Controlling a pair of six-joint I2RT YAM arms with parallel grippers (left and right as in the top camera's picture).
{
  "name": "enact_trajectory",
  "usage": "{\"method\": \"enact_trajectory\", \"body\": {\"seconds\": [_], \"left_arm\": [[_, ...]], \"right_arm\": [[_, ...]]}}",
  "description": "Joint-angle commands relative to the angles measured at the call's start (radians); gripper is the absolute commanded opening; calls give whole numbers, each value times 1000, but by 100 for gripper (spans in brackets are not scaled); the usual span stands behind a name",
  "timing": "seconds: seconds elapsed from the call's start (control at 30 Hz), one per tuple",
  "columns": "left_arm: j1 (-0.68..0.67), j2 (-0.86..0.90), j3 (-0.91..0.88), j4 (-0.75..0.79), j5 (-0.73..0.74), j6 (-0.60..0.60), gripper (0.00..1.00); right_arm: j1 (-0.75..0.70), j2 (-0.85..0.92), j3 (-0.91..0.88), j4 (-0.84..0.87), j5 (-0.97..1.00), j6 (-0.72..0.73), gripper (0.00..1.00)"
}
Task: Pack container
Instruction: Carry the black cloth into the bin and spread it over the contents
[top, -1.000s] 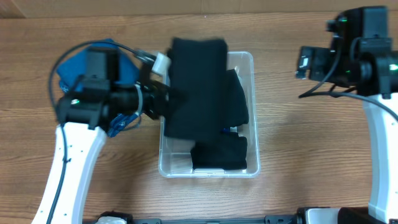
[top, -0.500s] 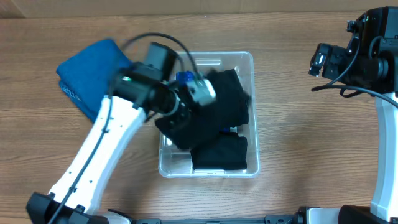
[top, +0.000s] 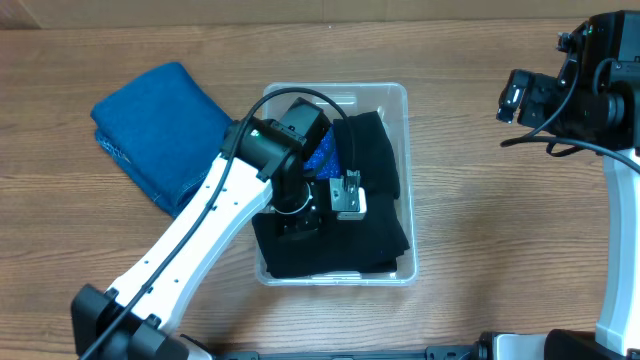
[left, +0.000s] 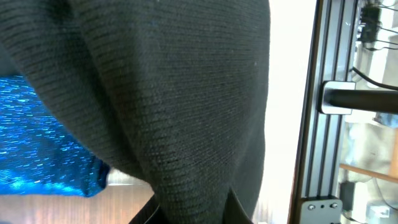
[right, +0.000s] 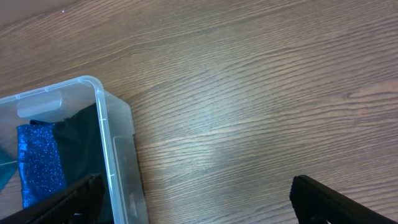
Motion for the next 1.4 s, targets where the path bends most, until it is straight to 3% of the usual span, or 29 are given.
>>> {"method": "enact_trajectory", "body": {"seconds": [0.0,0.13,0.17,0.2,0.23,0.37,0.47,0.57,0.67,0.7,0.73,0.8,0.97,1.03,1.1,1.2,1.23,1.37], "left_arm": [[-2,85,29,-29,51,3,4],[5,171,29,8,39,3,6],[11,187,29,26,29,2,41],[15,208,29,50,-3,-18,64],[15,217,29,65,-35,-38,100],[32,193,54,164,-230,-269,100],[35,152,113,169,-286,-361,100],[31,79,229,151,-279,-490,100],[30,20,257,142,-136,-594,100],[30,16,257,133,-61,-595,75],[30,21,254,129,-24,-599,33],[17,44,223,140,-8,-723,6],[-44,157,40,213,-11,-1041,4],[-74,204,-34,254,-11,-1117,4],[-89,254,-76,277,-13,-1138,4],[-87,330,-90,330,-148,-1142,20],[-85,345,-90,351,-190,-1142,22],[-84,322,-28,333,-204,-1139,10]], "right_arm": [[-2,-13,5,2,-5,0,100],[-2,-13,4,2,-5,0,100],[-1,-13,4,2,-5,0,100],[-2,-13,4,2,-5,0,100],[-2,-13,4,2,-5,0,100],[-1,-13,4,1,-5,0,100],[-1,-13,4,1,-5,0,100],[-1,-13,4,1,-5,0,100],[-1,-13,4,2,-5,1,100],[-1,-13,4,2,-5,1,100],[-1,-13,4,2,-5,1,100],[-1,-13,4,2,-5,1,100],[-1,-13,4,2,-5,1,100],[-1,-13,0,1,-5,1,100],[-1,-13,0,0,-5,0,100],[-1,-13,0,-2,-5,0,100],[-1,-13,0,-2,-5,0,100],[-1,-13,0,-5,-5,0,100]]}}
